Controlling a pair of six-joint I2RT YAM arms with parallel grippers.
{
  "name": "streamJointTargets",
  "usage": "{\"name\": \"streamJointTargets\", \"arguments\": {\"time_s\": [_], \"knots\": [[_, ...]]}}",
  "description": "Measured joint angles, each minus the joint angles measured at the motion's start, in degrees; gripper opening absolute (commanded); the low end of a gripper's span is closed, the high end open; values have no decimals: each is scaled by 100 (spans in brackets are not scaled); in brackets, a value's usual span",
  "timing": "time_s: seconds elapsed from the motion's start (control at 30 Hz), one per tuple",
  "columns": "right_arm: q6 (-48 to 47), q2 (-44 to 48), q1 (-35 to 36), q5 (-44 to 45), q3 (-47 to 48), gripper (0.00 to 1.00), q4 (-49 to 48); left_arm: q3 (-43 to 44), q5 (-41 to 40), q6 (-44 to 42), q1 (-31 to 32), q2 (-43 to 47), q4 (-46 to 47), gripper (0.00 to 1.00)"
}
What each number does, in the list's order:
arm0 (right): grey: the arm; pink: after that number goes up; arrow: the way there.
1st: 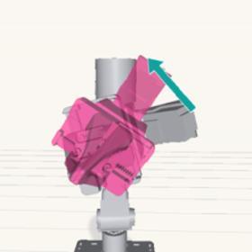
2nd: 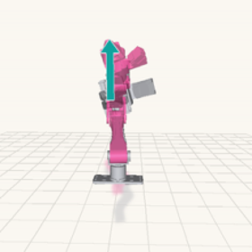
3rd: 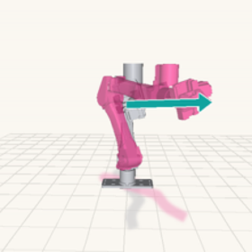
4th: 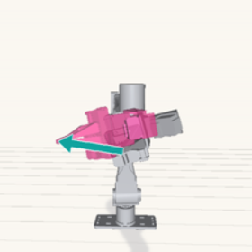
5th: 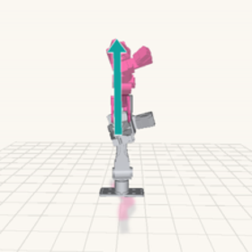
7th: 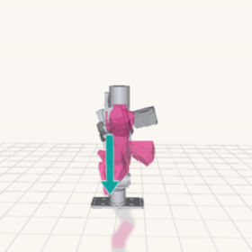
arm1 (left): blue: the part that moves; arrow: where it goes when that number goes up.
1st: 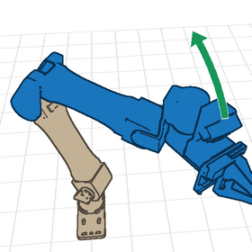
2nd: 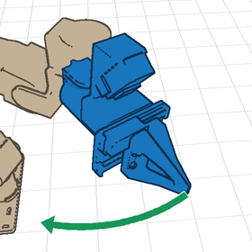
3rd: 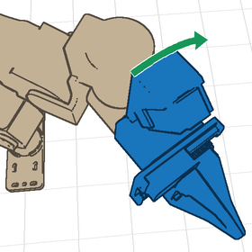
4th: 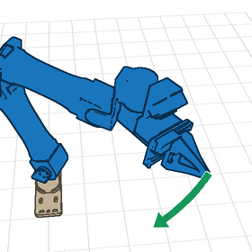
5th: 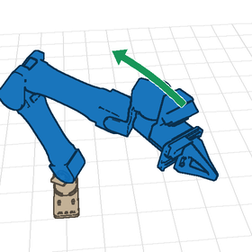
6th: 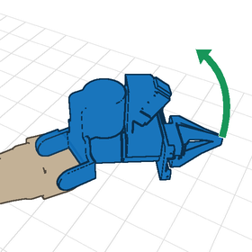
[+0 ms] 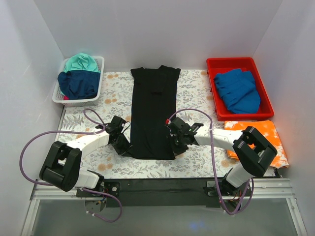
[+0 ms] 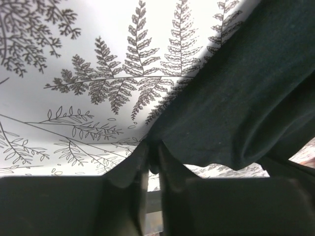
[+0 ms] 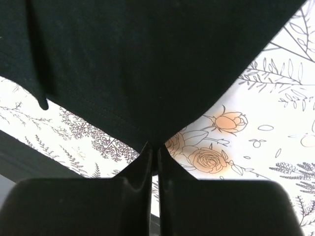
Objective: Fold and stack the t-shirts
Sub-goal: Fold the tshirt
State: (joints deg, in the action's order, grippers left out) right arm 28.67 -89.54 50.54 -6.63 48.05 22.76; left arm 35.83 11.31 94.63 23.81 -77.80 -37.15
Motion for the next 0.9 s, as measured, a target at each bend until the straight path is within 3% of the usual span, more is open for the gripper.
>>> {"name": "streamJointTargets", "arguments": {"time_s": [0.07, 0.9], "knots": [[0, 9, 4, 33, 0, 1, 44, 7, 9, 4, 0, -28, 13, 0], [-68, 680, 39, 50, -205, 1, 275, 105, -317, 63, 31, 264, -540, 0]]}}
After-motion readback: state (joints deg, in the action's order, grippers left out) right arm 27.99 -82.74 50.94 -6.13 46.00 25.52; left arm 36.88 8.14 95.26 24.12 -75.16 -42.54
